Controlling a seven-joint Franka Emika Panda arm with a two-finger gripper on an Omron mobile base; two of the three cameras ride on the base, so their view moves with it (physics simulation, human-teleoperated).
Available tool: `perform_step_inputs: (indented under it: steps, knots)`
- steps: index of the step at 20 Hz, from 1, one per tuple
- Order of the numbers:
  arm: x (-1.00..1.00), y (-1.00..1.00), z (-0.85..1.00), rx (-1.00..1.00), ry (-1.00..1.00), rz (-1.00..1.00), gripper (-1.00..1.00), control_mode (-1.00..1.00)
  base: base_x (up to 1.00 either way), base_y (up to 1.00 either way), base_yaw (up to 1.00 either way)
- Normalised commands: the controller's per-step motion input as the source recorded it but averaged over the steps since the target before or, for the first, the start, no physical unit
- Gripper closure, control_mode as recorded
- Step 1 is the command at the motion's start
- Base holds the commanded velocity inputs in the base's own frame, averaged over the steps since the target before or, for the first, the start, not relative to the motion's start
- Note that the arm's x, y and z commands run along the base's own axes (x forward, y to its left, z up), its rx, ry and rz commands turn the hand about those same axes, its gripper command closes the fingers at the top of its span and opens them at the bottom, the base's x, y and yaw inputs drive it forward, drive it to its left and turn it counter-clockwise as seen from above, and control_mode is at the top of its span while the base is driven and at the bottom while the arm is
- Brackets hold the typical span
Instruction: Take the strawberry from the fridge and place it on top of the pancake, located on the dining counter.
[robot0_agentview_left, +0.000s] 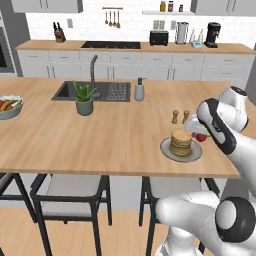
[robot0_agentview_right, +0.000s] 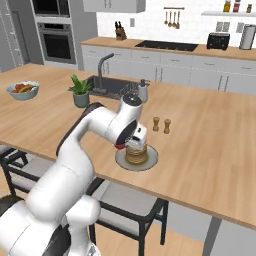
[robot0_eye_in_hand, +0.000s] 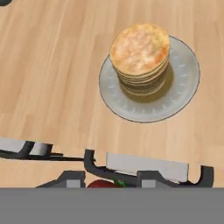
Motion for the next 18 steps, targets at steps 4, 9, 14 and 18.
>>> perform_step_inputs:
  steps: [4,9,14,18]
  knots:
    - [1.0,-0.39,-0.28,0.01,0.23,0.0,1.0,-1.0,0.0,0.0,0.0]
    - [0.77,-0.03,-0.16,-0.08,-0.03,0.0,1.0,-1.0,0.0,0.0,0.0]
    - [0.69,-0.01,-0.29,-0.06,-0.02,0.0,1.0,-1.0,0.0,0.0,0.0]
    - [0.53,-0.01,-0.35,0.0,0.04,0.0,1.0,-1.0,0.0,0.0,0.0]
